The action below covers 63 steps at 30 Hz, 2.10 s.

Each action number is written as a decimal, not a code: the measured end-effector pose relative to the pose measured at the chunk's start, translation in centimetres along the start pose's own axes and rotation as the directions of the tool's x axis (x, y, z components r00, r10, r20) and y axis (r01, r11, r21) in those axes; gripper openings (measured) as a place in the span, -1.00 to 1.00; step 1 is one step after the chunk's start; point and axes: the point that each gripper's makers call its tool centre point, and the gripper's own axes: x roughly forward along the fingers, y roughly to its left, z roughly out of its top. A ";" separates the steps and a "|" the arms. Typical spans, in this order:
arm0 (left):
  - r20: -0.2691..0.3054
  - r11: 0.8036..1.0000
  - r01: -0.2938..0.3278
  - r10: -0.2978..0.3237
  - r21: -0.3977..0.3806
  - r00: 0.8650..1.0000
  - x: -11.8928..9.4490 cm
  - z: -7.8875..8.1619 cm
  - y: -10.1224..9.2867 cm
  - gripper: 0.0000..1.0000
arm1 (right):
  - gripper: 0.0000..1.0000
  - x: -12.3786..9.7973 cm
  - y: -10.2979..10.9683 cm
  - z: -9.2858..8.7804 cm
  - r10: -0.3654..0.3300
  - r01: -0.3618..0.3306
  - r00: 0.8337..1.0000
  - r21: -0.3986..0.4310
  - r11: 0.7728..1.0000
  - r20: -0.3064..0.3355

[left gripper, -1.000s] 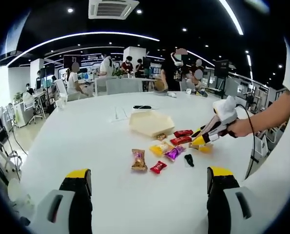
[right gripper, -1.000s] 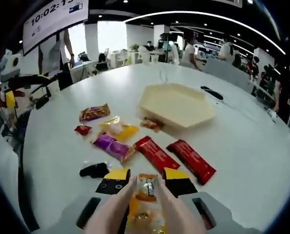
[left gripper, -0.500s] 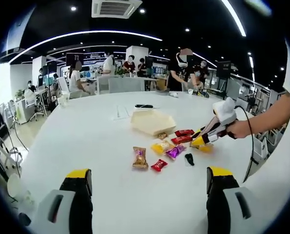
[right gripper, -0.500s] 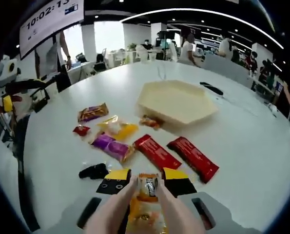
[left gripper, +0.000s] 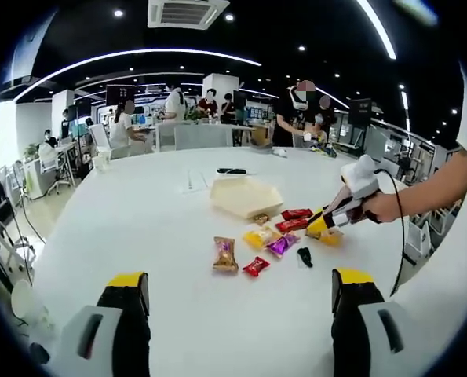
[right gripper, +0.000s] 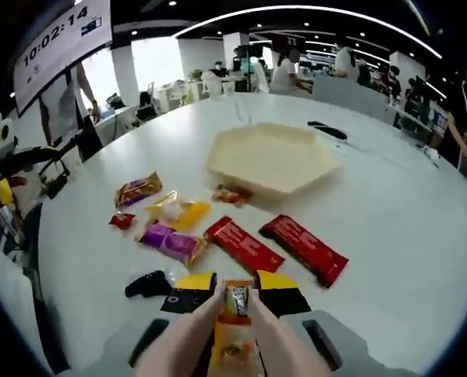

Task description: Place the target food into the container with the food tongs after gripping and lifting it, then release it inside without dropping or visibly crushing the food.

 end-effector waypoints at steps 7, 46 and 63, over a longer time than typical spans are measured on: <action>0.003 1.000 0.002 -0.002 0.000 1.000 0.0 0.0 -0.1 0.94 | -0.65 -0.2 0.2 0.0 -0.008 0.008 1.000 0.020 1.000 -0.006; 0.032 0.999 0.042 -0.042 0.022 0.999 -0.2 0.1 -0.5 0.93 | -0.64 -5.1 -0.8 2.1 -0.055 0.038 0.996 0.208 0.977 0.077; 0.041 0.997 0.069 -0.070 0.031 0.997 0.6 0.2 -0.8 0.94 | -0.64 -9.3 1.7 2.5 -0.097 0.064 0.987 0.244 0.968 0.127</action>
